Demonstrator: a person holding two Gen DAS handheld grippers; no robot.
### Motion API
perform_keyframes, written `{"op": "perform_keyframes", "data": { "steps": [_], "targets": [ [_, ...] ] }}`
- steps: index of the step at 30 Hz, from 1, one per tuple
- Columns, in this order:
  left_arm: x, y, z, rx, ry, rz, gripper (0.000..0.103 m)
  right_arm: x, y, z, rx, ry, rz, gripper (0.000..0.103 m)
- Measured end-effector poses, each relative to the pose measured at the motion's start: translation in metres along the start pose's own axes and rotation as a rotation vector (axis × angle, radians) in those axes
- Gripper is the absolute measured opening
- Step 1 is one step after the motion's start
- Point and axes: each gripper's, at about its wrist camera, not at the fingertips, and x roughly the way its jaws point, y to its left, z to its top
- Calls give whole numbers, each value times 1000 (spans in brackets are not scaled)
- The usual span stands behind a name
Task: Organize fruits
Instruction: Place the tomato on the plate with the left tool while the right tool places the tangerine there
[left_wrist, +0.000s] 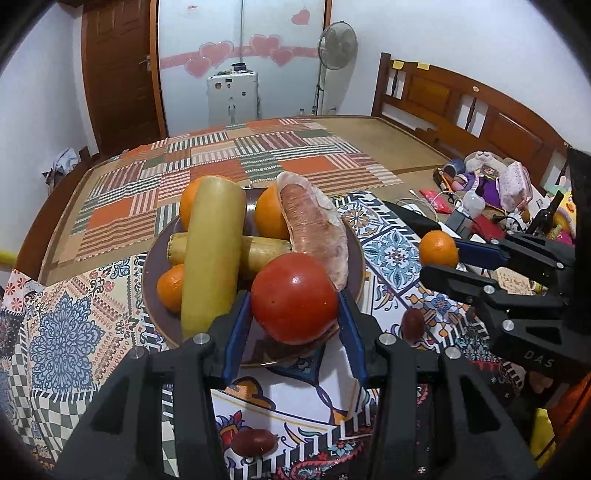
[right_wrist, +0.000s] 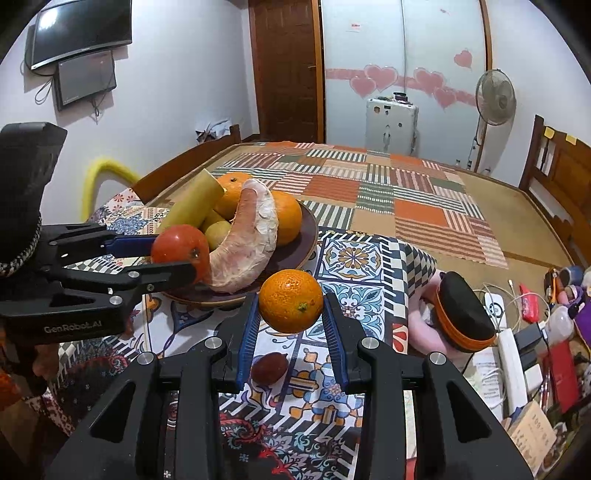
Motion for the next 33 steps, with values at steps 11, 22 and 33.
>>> {"op": "perform_keyframes", "data": {
  "steps": [11,22,33],
  "targets": [
    [-12,4,1,-6,-42,13,59,-2,6,3,-10,-3,13,32],
    [-36,22,-14,0,-57,21,59,-3,15,11,-18,-19,24,32],
    [-35,33,-67,-12,61,-5,58,-4,26,6,-28,-1,33,32]
  ]
}}
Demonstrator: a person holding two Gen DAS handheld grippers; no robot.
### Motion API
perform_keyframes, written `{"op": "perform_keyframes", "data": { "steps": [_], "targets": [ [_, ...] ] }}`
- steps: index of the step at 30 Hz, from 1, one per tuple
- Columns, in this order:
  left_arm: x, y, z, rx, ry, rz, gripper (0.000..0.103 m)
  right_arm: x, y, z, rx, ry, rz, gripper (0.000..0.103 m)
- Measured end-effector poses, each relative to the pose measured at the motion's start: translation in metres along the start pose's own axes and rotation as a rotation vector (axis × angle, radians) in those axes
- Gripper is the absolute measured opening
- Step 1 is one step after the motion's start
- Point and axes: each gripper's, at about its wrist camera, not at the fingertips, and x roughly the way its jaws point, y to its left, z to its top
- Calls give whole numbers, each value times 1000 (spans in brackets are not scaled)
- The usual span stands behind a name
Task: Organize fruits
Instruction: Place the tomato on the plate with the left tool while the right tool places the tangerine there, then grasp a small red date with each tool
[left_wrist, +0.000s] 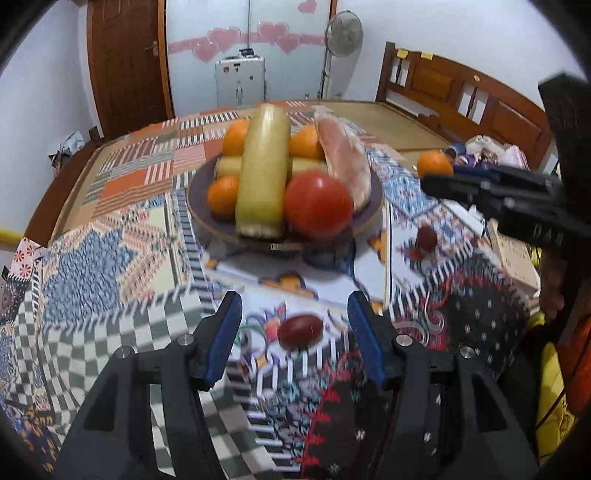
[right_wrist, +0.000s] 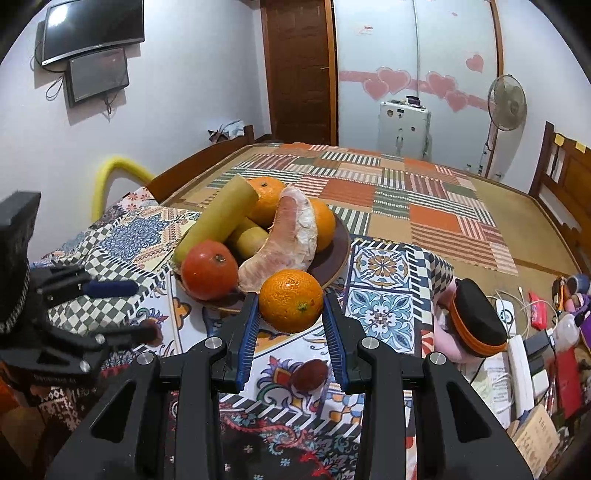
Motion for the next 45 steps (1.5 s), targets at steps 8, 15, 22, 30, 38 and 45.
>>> {"op": "perform_keyframes", "data": {
  "steps": [8,15,22,30,38,45],
  "targets": [
    [10,-2,-13,3,27,-15,32,4,8,11,-24,-3,-1,32],
    [9,5,-11,3,-1,-12,25,26,14,31,-38,9,4,32],
    [-3,29,-2,-27,-45,1,25,57,21,51,-48,44,24,32],
    [-12,49,2,-63,-83,2,25,68,29,57,-81,53,-1,32],
    [-12,48,-1,-73,-92,-3,25,54,29,53,-85,36,-12,47],
    [-28,41,0,-66,-115,-5,25,13,18,31,-68,-12,-32,47]
  ]
}}
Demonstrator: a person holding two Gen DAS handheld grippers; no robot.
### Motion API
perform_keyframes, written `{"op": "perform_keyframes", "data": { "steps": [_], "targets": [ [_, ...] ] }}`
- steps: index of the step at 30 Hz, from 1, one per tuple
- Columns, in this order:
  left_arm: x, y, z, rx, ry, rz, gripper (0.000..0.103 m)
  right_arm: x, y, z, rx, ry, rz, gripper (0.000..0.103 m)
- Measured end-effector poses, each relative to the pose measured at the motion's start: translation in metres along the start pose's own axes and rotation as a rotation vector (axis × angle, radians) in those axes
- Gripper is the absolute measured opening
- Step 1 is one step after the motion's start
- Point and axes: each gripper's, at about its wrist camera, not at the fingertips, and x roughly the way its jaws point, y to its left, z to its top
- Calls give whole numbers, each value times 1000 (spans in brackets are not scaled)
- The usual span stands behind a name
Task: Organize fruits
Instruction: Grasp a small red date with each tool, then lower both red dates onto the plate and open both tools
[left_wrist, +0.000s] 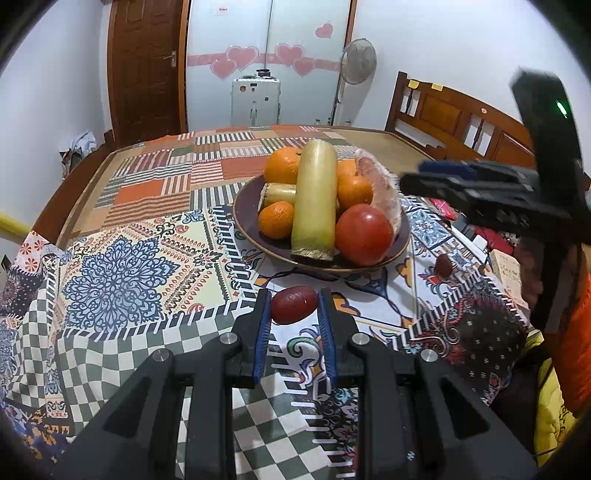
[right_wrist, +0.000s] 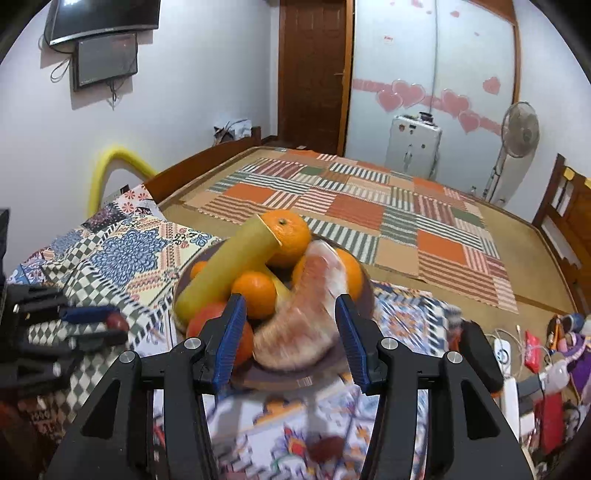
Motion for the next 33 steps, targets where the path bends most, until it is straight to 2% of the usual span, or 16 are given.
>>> {"op": "perform_keyframes", "data": {
  "steps": [6,12,14,17,20,27,33],
  "targets": [
    [-9,-5,-1,5,-12,0,25,-11,-12,-35,30,54,-16,47],
    [-10,-8,-2,12,-5,8,25,3,-19,-64,57,134,-3,47],
    [-8,-9,-3,15,0,12,25,10,-23,-69,64,153,1,44],
    [-6,-8,-4,16,5,19,25,17,-27,-70,73,170,13,32],
    [-2,-5,-3,13,11,25,25,20,-31,-67,70,168,12,24],
    [6,-1,2,13,16,39,25,18,-32,-62,79,138,24,22],
    [15,3,17,17,2,55,25,16,-30,-45,79,81,24,22]
  ]
}}
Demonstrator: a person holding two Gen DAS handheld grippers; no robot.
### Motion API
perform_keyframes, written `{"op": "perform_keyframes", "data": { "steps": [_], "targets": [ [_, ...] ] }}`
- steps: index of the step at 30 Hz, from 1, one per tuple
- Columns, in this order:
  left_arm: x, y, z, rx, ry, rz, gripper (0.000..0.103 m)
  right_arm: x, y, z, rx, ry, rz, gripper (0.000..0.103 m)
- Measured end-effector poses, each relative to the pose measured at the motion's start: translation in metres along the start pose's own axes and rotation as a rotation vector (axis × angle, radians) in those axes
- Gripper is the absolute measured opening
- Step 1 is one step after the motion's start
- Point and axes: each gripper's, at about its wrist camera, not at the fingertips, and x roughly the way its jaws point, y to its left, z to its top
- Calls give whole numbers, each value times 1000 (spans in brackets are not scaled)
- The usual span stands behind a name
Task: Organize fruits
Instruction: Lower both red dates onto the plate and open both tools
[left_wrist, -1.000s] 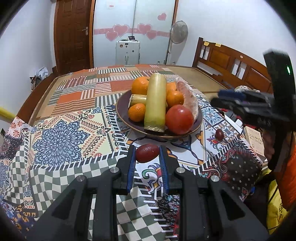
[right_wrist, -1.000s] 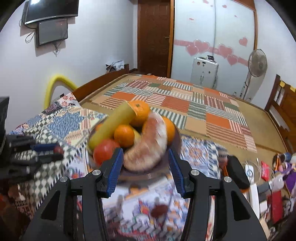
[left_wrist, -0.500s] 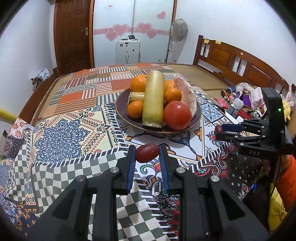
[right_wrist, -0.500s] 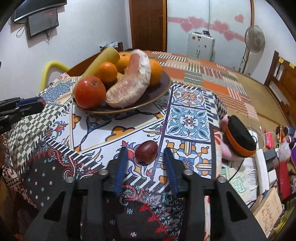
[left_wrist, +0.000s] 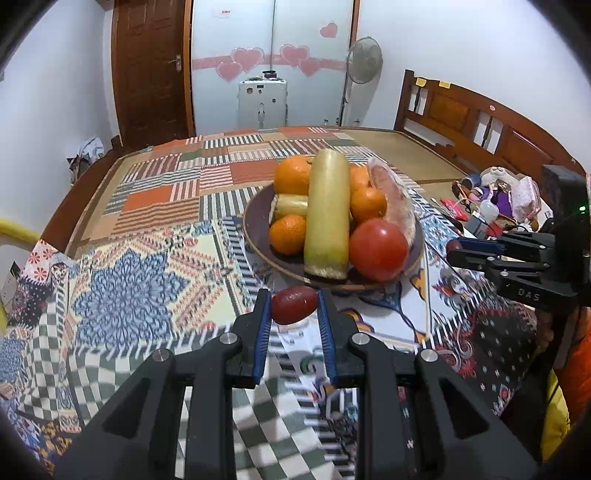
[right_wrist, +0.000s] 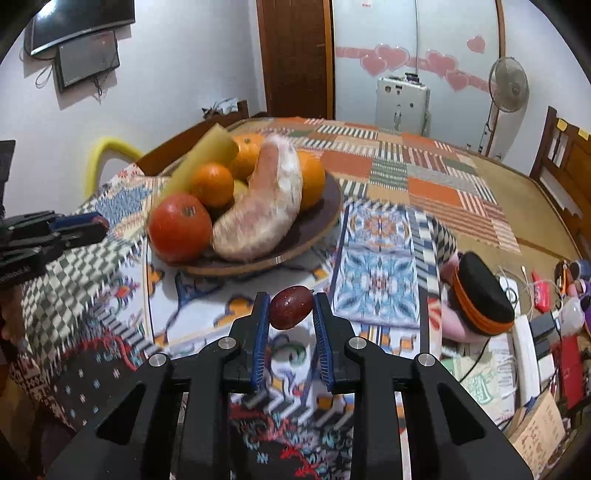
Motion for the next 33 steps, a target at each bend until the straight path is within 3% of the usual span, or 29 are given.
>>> {"op": "perform_keyframes", "data": {
  "steps": [14,33],
  "targets": [
    [43,17,34,-46,25,-7,25,25,-4,28,-15,-21,-38,22],
    [62,15,37,-34,67,-9,28,39,-12,37,-27,26,-38,23]
  ]
}}
